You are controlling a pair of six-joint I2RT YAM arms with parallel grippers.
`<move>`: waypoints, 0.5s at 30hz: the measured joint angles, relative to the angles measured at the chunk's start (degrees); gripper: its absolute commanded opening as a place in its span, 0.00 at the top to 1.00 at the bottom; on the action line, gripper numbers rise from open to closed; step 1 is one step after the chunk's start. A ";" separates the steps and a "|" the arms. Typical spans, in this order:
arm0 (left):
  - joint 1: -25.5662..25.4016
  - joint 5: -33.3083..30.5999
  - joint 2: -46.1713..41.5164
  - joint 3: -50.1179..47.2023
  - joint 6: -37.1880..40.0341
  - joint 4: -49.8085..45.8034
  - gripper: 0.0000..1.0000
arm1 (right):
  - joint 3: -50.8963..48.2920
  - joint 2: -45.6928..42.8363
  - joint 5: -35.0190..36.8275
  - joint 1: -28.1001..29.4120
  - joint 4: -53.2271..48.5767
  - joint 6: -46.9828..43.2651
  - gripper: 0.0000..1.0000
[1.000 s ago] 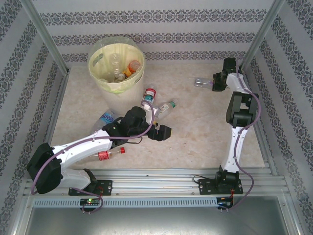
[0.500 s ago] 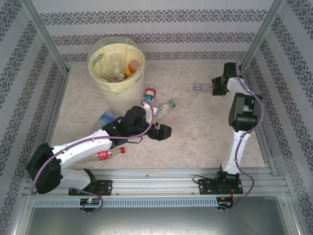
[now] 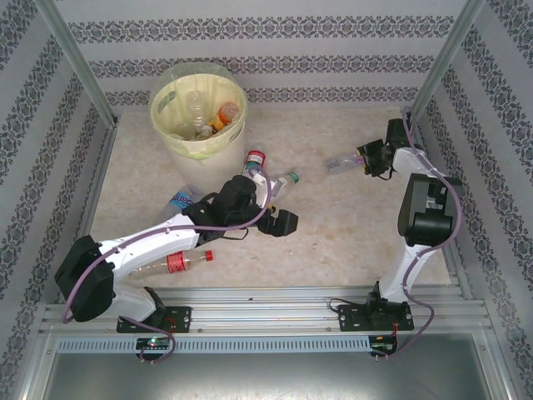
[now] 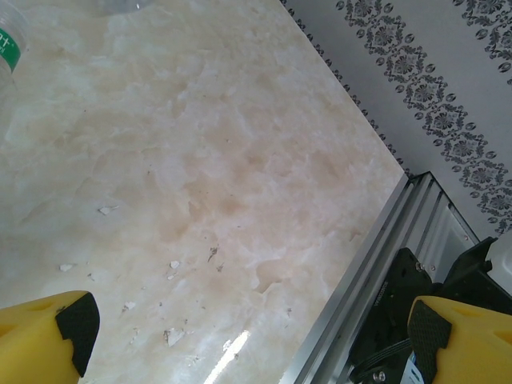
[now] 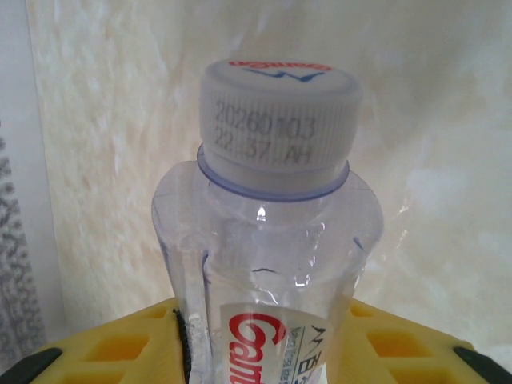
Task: Put the plastic bottles in the bin
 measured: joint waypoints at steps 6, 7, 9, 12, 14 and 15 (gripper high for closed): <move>0.07 1.92 2.91 2.45 0.94 -0.33 0.00 | -4.59 -7.37 -3.10 0.48 -1.09 -7.13 0.56; 0.07 2.32 3.56 2.73 1.03 -0.33 0.00 | -4.98 -8.68 -3.28 0.76 -1.68 -8.46 0.56; 0.15 3.02 4.85 3.17 1.07 -0.37 0.00 | -5.38 -11.37 -3.43 1.66 -3.17 -11.08 0.56; 0.22 4.17 6.25 3.91 1.53 -0.44 0.00 | -6.08 -15.85 -4.07 3.78 -5.20 -14.67 0.56; 0.50 4.74 6.97 4.72 2.23 -0.44 0.00 | -6.45 -18.67 -4.46 5.29 -6.78 -16.70 0.56; 0.66 4.92 7.23 5.18 2.54 -0.44 0.00 | -6.58 -20.04 -4.72 6.12 -7.65 -17.79 0.56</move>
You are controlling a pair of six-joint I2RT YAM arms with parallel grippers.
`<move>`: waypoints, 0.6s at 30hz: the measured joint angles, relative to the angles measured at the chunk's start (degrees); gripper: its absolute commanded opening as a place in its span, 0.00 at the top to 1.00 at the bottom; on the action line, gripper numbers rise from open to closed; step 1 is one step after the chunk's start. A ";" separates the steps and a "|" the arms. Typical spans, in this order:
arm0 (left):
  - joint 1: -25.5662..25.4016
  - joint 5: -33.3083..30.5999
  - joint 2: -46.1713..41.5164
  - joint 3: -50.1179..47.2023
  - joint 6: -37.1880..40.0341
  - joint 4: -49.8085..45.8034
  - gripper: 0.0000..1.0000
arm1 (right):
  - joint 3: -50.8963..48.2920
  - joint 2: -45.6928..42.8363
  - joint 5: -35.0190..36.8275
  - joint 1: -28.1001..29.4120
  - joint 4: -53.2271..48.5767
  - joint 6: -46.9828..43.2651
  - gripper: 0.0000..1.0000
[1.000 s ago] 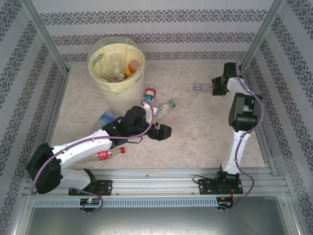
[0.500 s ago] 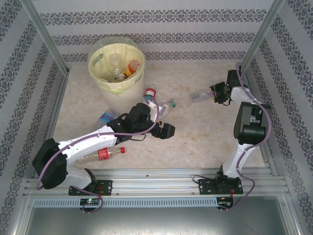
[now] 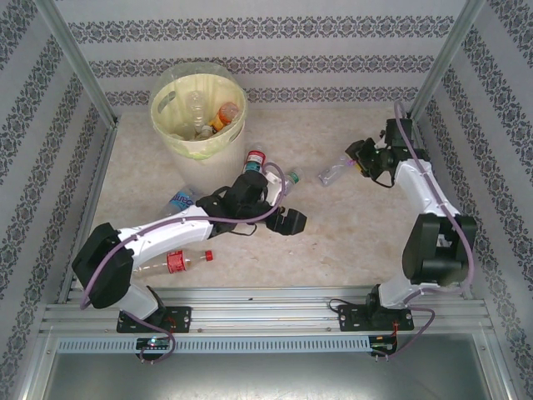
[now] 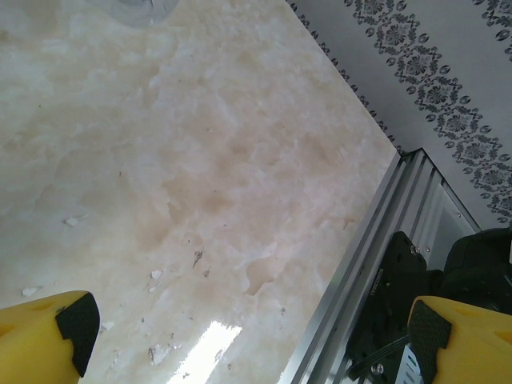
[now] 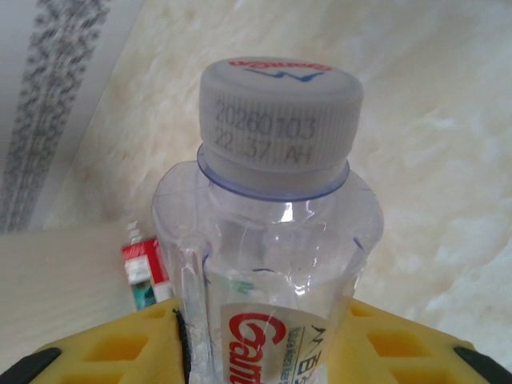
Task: Put the plastic bottles in the bin
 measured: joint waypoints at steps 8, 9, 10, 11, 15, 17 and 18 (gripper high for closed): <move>1.95 0.87 1.29 3.45 0.90 0.04 0.00 | -2.36 -8.87 -1.22 4.94 -6.34 -4.74 0.56; 2.14 0.90 1.51 3.87 0.90 0.09 0.00 | -2.62 -9.99 -1.22 5.53 -7.26 -5.09 0.56; 2.16 0.90 1.77 4.24 0.90 0.20 0.00 | -2.86 -11.23 -1.22 6.19 -8.22 -5.49 0.56; 2.16 1.03 2.12 4.66 0.92 0.20 0.00 | -2.97 -12.39 -1.22 6.82 -9.03 -5.73 0.56; 2.16 2.32 4.52 6.27 0.90 0.96 0.00 | -2.97 -16.50 -1.22 9.66 -11.98 -6.05 0.55; 2.16 3.08 5.88 6.86 0.87 1.51 0.00 | -2.95 -18.08 -1.11 11.26 -13.35 -6.32 0.56; 2.16 3.67 6.38 6.99 0.83 1.75 0.00 | -2.93 -18.64 -1.01 12.02 -13.94 -6.38 0.56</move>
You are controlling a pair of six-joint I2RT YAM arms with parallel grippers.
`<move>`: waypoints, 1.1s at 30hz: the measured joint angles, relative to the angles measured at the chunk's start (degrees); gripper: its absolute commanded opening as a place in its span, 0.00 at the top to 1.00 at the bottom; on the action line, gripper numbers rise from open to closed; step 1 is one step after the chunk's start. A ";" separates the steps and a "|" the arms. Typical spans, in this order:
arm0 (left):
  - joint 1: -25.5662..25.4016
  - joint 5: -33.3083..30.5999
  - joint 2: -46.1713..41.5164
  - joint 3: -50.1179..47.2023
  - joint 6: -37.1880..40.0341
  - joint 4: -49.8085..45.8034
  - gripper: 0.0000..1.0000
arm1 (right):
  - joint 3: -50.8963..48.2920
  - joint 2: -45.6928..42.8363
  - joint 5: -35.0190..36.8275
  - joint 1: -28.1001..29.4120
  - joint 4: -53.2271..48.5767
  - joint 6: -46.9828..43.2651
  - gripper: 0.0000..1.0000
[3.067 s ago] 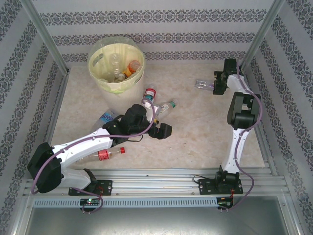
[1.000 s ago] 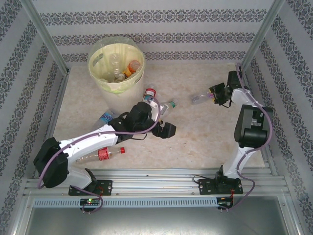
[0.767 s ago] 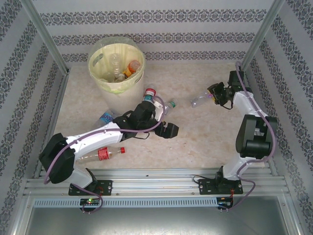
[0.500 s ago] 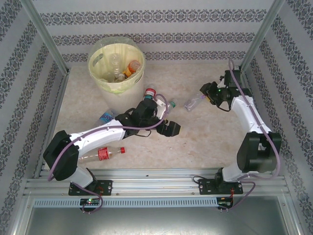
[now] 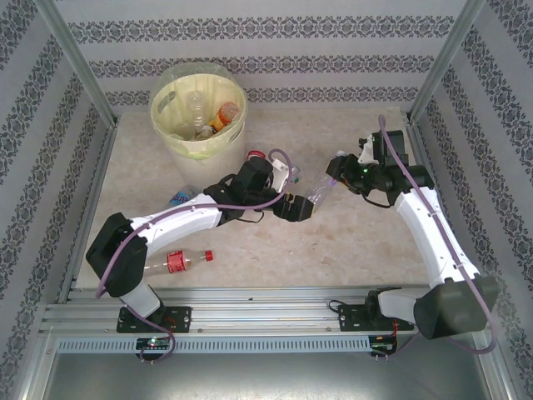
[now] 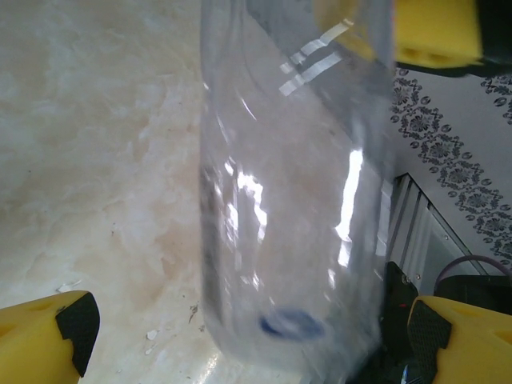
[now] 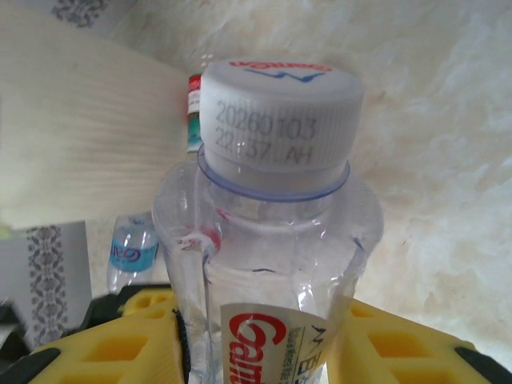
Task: Put the plastic bottles in the bin
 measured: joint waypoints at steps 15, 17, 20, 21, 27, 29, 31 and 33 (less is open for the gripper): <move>0.00 6.91 2.29 1.79 -1.90 1.97 0.31 | 0.07 -1.68 0.66 3.30 -2.45 -0.39 0.56; 0.00 7.58 2.73 2.29 -2.10 1.97 0.34 | 0.07 -1.68 0.92 3.56 -2.43 -0.42 0.56; 0.00 8.20 3.10 2.64 -2.36 1.92 0.44 | 0.07 -1.68 1.38 3.93 -2.40 -0.48 0.56; -0.02 8.37 3.23 2.73 -2.45 1.92 0.46 | 0.07 -1.68 1.51 3.96 -2.40 -0.57 0.56; -0.02 9.03 3.74 3.41 -2.58 1.70 0.57 | 0.07 -1.66 2.19 4.15 -2.34 -0.59 0.55; -0.02 9.01 3.74 3.41 -2.56 1.55 0.58 | 0.07 -1.66 2.47 4.37 -2.23 -0.61 0.49; -0.02 8.96 3.74 3.41 -2.56 1.55 0.58 | 0.07 -1.66 2.58 4.44 -2.16 -0.74 0.39; -0.02 8.76 3.74 3.41 -2.56 1.53 0.59 | 0.07 -1.68 2.56 4.42 -2.08 -0.90 0.28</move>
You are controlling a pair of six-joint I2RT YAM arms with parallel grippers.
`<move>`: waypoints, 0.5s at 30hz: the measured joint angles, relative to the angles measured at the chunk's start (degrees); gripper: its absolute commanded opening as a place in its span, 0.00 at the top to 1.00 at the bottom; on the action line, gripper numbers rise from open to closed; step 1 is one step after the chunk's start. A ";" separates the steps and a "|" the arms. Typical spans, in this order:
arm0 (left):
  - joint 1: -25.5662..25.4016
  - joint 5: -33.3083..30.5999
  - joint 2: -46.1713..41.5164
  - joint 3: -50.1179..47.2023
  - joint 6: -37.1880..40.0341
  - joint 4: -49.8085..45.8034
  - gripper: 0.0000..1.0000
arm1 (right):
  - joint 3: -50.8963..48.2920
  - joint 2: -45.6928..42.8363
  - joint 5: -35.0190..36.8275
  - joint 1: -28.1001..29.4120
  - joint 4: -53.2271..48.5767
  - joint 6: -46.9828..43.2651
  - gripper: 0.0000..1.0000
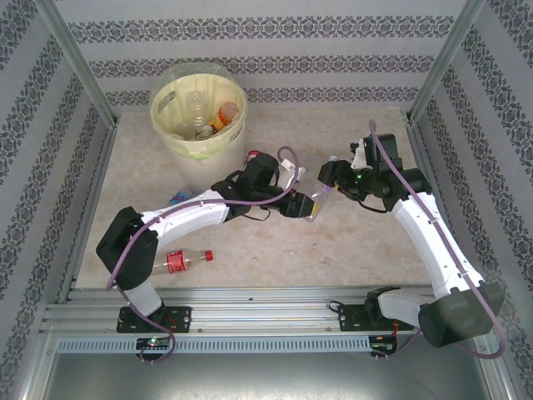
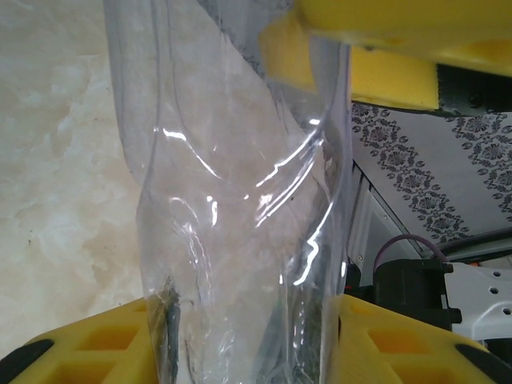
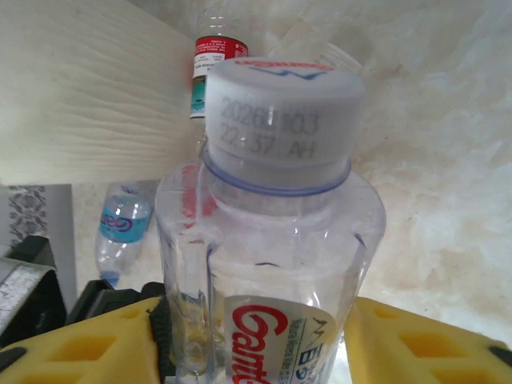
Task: Put the plastic bottles in the bin
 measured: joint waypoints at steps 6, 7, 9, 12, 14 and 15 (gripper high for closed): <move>0.07 -0.26 -1.22 -0.04 -0.07 0.17 0.58 | -0.13 -1.22 -1.90 -0.04 0.76 0.42 0.12; 0.13 -0.28 -1.75 -0.09 -0.09 0.22 0.58 | -0.37 -1.90 -2.43 -0.15 1.09 0.52 0.10; 0.42 -0.57 -2.91 -0.28 -0.20 0.35 0.58 | -0.94 -3.39 -3.65 -0.46 1.57 0.68 0.07; 1.25 -1.31 -5.11 -0.57 -0.22 0.28 0.58 | -2.62 -6.40 -6.75 -1.90 3.19 0.33 0.03; 1.97 -1.79 -6.75 -0.57 -0.20 -0.09 0.58 | -3.76 -8.63 -9.27 -2.99 4.37 0.07 0.02; 2.29 -2.12 -7.48 -0.57 -0.17 -0.61 0.58 | -4.15 -9.60 -10.23 -3.28 4.92 0.00 0.02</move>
